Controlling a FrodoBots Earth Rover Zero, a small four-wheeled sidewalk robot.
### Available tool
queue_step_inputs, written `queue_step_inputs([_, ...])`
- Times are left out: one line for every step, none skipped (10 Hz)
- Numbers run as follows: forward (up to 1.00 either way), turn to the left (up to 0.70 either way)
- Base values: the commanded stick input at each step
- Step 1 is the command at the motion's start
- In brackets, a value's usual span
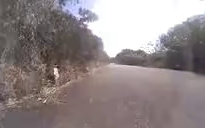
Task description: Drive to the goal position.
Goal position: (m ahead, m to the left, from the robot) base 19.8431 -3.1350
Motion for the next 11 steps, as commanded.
queue_step_inputs([0.5, 0.0])
queue_step_inputs([0.5, 0.0])
queue_step_inputs([0.5, 0.0])
queue_step_inputs([0.5, 0.0])
queue_step_inputs([0.5, 0.0])
queue_step_inputs([0.5, 0.0])
queue_step_inputs([0.5, 0.0])
queue_step_inputs([0.5, 0.0])
queue_step_inputs([0.5, 0.0])
queue_step_inputs([0.5, 0.0])
queue_step_inputs([0.5, 0.0])
